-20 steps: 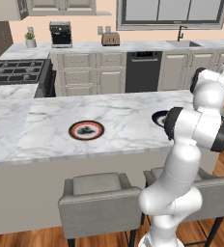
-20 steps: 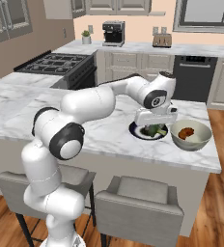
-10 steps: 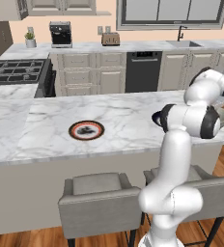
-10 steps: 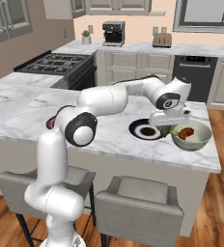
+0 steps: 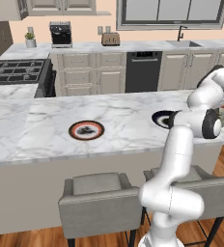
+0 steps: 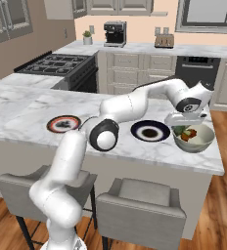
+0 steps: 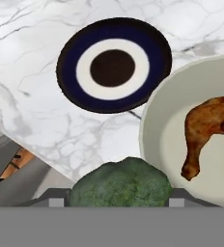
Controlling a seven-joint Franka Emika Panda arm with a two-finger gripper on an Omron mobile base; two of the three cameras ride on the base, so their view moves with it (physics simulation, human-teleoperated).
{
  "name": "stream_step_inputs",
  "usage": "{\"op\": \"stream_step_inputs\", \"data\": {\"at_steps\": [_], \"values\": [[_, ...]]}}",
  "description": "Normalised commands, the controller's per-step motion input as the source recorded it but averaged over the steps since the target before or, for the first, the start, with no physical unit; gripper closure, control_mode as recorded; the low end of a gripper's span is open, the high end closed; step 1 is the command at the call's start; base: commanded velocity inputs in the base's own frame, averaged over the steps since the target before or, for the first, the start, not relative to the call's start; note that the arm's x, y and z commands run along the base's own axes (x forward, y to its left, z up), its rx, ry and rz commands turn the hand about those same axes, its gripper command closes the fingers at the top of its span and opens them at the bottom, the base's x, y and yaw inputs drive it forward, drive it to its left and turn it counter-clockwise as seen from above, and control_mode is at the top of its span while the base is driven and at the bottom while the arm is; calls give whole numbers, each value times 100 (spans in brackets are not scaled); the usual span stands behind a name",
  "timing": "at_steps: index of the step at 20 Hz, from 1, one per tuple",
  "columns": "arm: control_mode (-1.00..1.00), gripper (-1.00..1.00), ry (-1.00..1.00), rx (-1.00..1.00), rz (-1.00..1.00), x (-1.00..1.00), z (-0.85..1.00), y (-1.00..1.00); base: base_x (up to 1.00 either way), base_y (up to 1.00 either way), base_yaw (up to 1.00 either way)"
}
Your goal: Pick the chicken drumstick and broccoli from their plates and place them in the bowl. Then put the bowl in the fridge.
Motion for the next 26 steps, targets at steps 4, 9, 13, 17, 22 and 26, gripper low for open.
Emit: {"op": "stream_step_inputs", "data": {"at_steps": [4, 9, 13, 17, 22, 26], "values": [[-100, 100, -1, -6, -2, 42, -16, -13, 0, 0, 0], [-100, 100, 7, -9, -5, 49, -9, -7, 0, 0, 0], [-100, 100, 2, -3, -5, 27, -35, 2, 0, 0, 0], [-100, 100, 7, -2, -12, 50, -11, -13, 0, 0, 0], [-100, 100, 24, -3, -7, 57, 3, -38, 0, 0, 0], [-100, 100, 22, 0, 0, 45, 0, -48, 0, 0, 0]]}}
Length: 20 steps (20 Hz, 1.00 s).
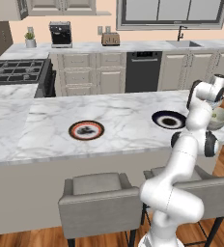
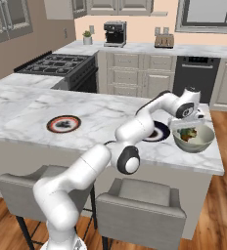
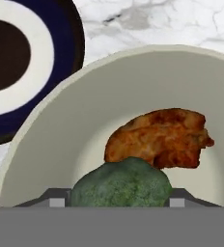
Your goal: Pick the chicken drumstick and broccoli from their plates and place them in the bowl. Then put the bowl in the fridge.
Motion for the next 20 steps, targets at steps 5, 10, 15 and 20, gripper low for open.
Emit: {"op": "stream_step_inputs", "data": {"at_steps": [5, 10, 15, 20], "values": [[-100, 100, 22, 5, 0, 46, 5, -56, 0, 0, 0], [-100, -100, 23, 14, 0, 38, 18, -46, 0, 0, 0], [-100, -100, 18, 19, 0, 3, 31, -37, 0, 0, 0], [-100, -100, 1, 14, 0, -8, 52, -20, 0, 0, 0]]}}
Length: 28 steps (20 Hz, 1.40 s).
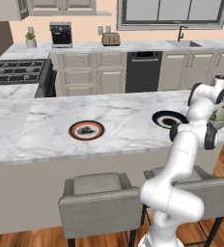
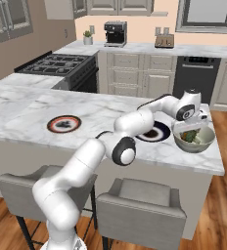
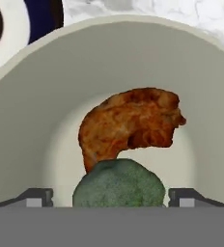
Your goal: Pick the chicken drumstick and broccoli from their plates and place them in the bowl. Then put the bowl in the fridge.
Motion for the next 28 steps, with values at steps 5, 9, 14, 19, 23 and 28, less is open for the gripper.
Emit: {"op": "stream_step_inputs", "data": {"at_steps": [5, 9, 14, 19, 23, 28], "values": [[-100, -100, 0, 12, 0, -13, 63, 0, 0, 0, 0], [-100, -100, 0, 8, 0, -38, 50, 11, 0, 0, 0], [-100, -100, 0, 5, 0, -44, 29, 26, 0, 0, 0], [-100, -100, 0, -2, 0, -36, 5, 47, 0, 0, 0], [-100, -100, 0, -15, 0, 0, -19, 37, 0, 0, 0], [-100, -100, 0, -18, 0, 1, -24, 25, 0, 0, 0]]}}
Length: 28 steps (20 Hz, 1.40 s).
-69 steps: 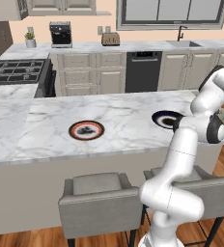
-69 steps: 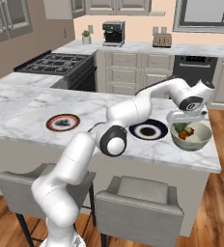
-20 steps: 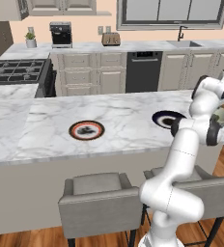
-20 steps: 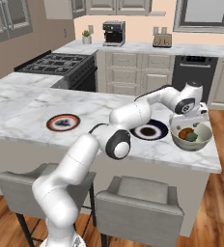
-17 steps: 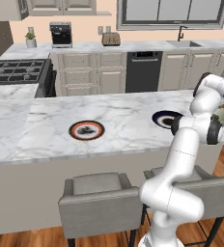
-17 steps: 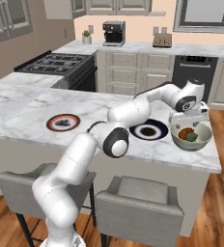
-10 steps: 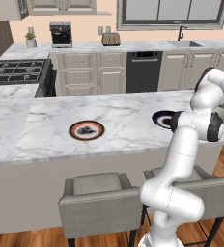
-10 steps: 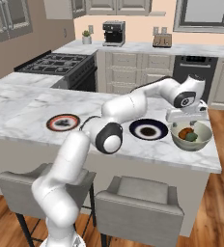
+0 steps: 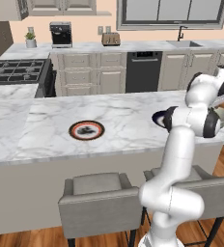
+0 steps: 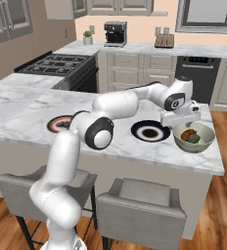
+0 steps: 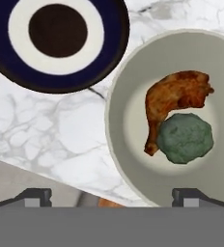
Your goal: Pick the chicken drumstick and broccoli from their plates and place them in the bowl. Then put the bowl in the fridge.
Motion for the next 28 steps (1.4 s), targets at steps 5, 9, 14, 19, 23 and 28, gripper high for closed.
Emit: {"op": "stream_step_inputs", "data": {"at_steps": [5, 9, 14, 19, 23, 28], "values": [[-100, -100, 8, -3, 0, 17, -21, 9, 0, 0, 0], [-100, -100, 10, -1, 1, 39, -23, 0, 0, 0, 0], [-100, -100, 13, 0, 3, 50, -2, -20, 0, 0, 0], [-100, -100, 24, 0, 1, 38, -10, -25, 0, 0, 0], [-100, -100, 21, 0, 0, 31, -15, -22, 0, 0, 0], [-100, 100, 9, 0, 1, 1, -13, -13, 0, 0, 0]]}}
